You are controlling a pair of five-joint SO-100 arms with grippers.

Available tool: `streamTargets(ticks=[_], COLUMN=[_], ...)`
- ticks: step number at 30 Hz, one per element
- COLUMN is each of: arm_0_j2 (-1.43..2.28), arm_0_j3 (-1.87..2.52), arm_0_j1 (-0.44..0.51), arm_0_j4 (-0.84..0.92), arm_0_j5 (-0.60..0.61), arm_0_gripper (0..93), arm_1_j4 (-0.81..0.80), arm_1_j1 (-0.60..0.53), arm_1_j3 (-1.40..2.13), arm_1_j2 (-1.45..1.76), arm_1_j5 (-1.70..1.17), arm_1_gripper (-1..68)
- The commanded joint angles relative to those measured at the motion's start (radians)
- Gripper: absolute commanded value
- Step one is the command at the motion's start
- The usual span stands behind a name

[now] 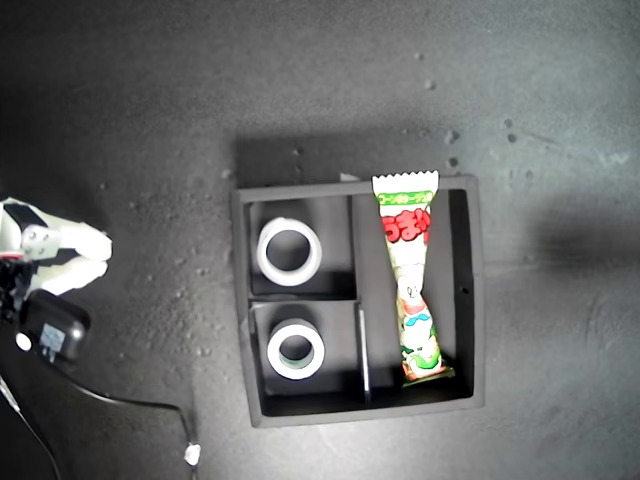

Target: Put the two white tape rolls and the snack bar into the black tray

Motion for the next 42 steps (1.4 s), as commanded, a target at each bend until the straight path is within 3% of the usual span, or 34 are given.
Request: streamTargets(ticks=[1, 6, 13, 17, 26, 30, 35, 42], arm_0_j2=[0.049, 0.049, 0.049, 0.049, 0.049, 0.049, 0.049, 0.049], arm_0_j3=[0.057, 0.057, 0.057, 0.057, 0.057, 0.057, 0.057, 0.057], arm_0_j1=[-0.008, -0.006, -0.014, -0.020, -0.020, -0.020, -0.020, -0.020], arm_0_j4=[0.012, 0.031, 0.051, 0.103, 0.150, 0.150, 0.150, 0.150], arm_0_j5=[-0.032, 0.002, 0.054, 0.112, 0.067, 0.067, 0.066, 0.066], arm_0_gripper=[0.0, 0.0, 0.2, 0.2, 0.2, 0.2, 0.2, 0.2], arm_1_j4=[-0.032, -0.118, -0.137, -0.077, 0.009, 0.141, 0.143, 0.143], arm_1_j1=[0.012, 0.014, -0.008, 0.012, 0.058, 0.072, 0.011, 0.009], arm_1_j3=[0.241, 0.479, 0.491, 0.491, 0.491, 0.491, 0.491, 0.491], arm_1_j2=[0.202, 0.227, 0.215, 0.215, 0.227, 0.227, 0.227, 0.227], arm_1_j5=[-0.003, -0.020, -0.103, -0.140, -0.232, -0.146, -0.130, -0.129], arm_1_gripper=[-0.6, -0.6, -0.3, -0.1, -0.1, 0.0, 0.1, 0.1])
